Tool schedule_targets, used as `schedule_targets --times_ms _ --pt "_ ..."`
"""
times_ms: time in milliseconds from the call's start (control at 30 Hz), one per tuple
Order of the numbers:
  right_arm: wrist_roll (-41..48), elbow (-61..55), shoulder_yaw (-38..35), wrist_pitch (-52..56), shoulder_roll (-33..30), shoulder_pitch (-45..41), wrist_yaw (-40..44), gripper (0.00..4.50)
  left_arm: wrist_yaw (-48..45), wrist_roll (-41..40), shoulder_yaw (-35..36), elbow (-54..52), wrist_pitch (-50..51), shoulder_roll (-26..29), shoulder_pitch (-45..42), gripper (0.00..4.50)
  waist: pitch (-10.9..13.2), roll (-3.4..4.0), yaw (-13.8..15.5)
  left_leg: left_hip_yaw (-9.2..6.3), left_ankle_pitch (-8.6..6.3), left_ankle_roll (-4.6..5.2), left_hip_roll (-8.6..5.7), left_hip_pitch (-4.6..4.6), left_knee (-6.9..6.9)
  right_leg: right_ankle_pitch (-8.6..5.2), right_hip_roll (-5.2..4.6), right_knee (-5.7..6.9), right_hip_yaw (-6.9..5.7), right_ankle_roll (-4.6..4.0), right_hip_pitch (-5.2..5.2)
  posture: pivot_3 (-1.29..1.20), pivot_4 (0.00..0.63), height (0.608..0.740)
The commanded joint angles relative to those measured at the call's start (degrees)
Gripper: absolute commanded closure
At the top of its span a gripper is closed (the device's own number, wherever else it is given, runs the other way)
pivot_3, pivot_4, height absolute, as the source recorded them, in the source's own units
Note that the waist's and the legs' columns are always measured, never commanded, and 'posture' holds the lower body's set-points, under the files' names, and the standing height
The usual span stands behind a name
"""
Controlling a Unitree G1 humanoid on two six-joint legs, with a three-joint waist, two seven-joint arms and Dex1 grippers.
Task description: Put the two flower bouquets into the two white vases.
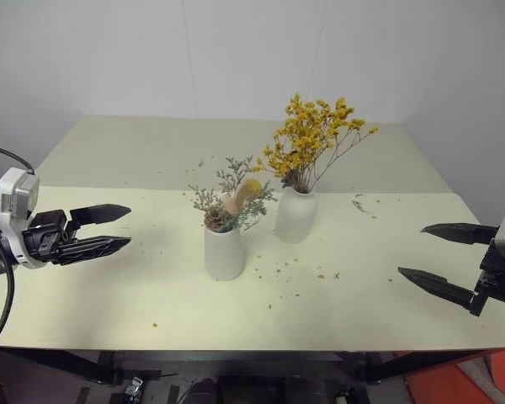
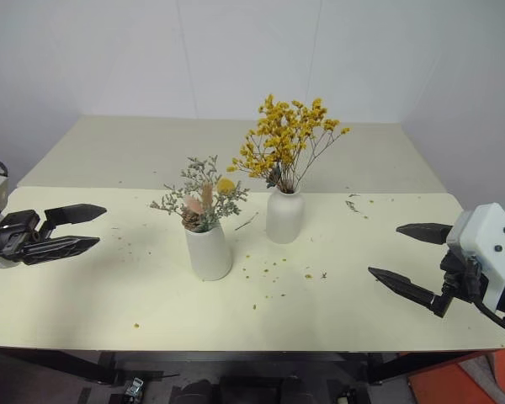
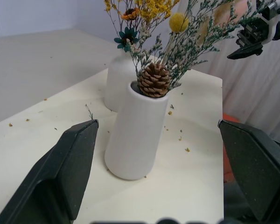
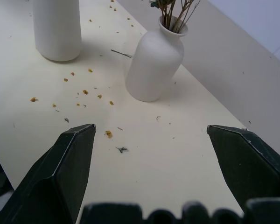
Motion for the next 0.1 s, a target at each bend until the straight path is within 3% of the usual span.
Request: schedule_targets --times_ms 33,100 --pt "0.2 -1.3 -1.8 -1.2 0.0 -0.2 -0.7 0.00 1.1 -1.6 -0.1 -2.8 1.1 -0.1 -1.6 0.02 0.0 0.00 0.0 0.00 0.00 0.00 0.00 0.00 0.00 0.00 0.00 0.00 0.00 0.00 0.00 0.00 0.150 0.740" --pt "0.2 -1.4 -1.9 -1.3 0.1 -0.1 -0.8 0.00 1.3 -1.7 -0.3 -3.3 1.6 -0.2 -2.0 0.02 0.0 0.00 0.0 0.00 0.00 0.00 -0.01 0.00 0.00 0.00 0.00 0.00 0.00 0.01 0.00 0.00 0.150 0.740"
